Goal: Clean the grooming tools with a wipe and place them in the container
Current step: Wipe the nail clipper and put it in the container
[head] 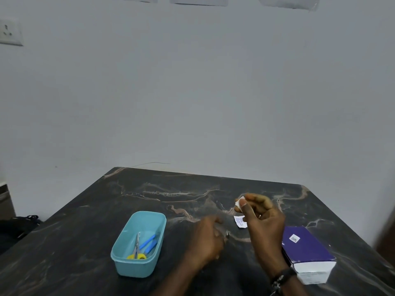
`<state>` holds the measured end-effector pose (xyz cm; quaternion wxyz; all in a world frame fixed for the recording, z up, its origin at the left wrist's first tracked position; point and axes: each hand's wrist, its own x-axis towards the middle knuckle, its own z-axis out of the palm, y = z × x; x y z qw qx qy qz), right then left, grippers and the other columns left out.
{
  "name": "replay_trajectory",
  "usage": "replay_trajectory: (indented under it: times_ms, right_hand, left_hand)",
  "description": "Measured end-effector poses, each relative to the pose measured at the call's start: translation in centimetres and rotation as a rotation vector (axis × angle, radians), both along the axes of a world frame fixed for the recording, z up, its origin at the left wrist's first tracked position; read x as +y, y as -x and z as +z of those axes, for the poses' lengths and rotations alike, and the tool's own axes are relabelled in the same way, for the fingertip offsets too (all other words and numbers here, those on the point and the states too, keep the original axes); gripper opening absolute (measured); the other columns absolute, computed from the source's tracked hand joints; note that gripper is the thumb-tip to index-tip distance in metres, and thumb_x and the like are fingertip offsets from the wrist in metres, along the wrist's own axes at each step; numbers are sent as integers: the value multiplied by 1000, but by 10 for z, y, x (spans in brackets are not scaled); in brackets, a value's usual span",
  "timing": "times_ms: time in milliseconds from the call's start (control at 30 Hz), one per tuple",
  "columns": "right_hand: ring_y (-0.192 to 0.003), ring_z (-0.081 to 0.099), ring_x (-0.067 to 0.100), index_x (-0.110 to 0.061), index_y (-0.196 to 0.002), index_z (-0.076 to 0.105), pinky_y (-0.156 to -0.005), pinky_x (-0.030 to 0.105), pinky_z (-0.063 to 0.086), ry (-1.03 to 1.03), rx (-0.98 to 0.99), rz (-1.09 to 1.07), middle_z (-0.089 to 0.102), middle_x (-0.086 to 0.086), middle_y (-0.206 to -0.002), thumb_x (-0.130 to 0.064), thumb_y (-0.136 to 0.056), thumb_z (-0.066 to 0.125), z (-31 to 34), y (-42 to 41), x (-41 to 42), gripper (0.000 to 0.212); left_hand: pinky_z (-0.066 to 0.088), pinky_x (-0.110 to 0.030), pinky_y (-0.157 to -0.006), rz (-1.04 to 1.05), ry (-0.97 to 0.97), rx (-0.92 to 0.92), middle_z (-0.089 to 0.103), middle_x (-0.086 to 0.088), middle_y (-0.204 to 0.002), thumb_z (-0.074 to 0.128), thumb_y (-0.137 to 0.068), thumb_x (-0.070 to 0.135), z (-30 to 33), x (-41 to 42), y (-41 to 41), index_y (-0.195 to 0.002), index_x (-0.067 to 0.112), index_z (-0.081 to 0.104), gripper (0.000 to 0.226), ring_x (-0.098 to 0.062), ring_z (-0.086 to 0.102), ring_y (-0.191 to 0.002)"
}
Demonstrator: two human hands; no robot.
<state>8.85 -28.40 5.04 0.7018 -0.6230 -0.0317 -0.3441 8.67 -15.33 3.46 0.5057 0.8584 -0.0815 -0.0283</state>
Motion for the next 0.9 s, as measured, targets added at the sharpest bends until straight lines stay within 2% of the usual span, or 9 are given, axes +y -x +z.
replay_trajectory:
  times_ms: [67,133,200,333,467,600,733,800,900]
  right_hand:
    - [-74,75,20,-15,-86,70,-63,23,58,104,8,24,76,5,-80,0,-83,72,6,-4,3,16]
    - [-72,74,19,-14,-81,71,-63,23,58,177,21,56,76,5,-77,5,-83,70,10,-8,6,19]
    - [-71,74,15,-13,-79,72,-60,19,56,242,27,81,76,2,-77,8,-83,69,9,-11,8,22]
    - [-72,74,17,-14,-81,73,-59,19,54,272,46,72,77,2,-79,7,-83,68,-4,-11,7,22]
    - [-74,73,13,-24,-78,75,-61,19,55,336,82,76,77,0,-78,5,-84,68,-13,-8,1,31]
    - [-74,72,8,-23,-81,76,-65,19,55,473,170,75,77,-6,-79,4,-85,66,-15,-2,1,29]
    - [-68,69,5,-21,-78,77,-63,19,54,628,332,238,75,-4,-74,-18,-90,68,-9,4,3,15]
    - [-63,66,4,-18,-78,78,-60,19,51,609,369,314,75,0,-73,-22,-89,68,-7,6,6,15]
    - [-62,66,7,-13,-76,78,-60,19,51,563,364,358,75,4,-71,-22,-87,69,-6,7,7,16]
  left_hand:
    - [57,-34,-56,-53,371,144,70,-17,-81,63,-85,-4,1,13,-8,-116,9,59,34,-24,68,-66]
    - [59,-32,-58,-73,522,202,72,-9,-74,64,-86,-6,1,22,-14,-107,6,66,24,-22,71,-68]
    - [60,-34,-64,-66,613,223,74,-8,-80,66,-84,-7,0,27,-16,-102,6,68,22,-27,74,-76]
    - [60,-34,-63,3,684,206,69,-20,-98,71,-80,-6,-6,28,-18,-103,4,63,27,-31,75,-77]
    - [60,-32,-63,80,694,126,73,-12,-89,77,-76,-1,-11,26,-19,-103,11,64,32,-25,75,-77]
    - [57,-28,-55,121,746,71,77,-7,-82,78,-76,2,-11,27,-20,-100,14,69,28,-23,75,-68]
    - [57,-28,-55,122,858,115,77,-12,-85,78,-76,3,-10,31,-21,-98,7,70,24,-28,75,-71]
    - [57,-29,-56,98,865,140,77,-12,-86,78,-77,5,-11,33,-21,-98,8,70,23,-28,75,-75]
    - [57,-28,-55,39,861,172,77,-15,-86,79,-75,10,-12,33,-20,-99,7,70,25,-27,75,-71]
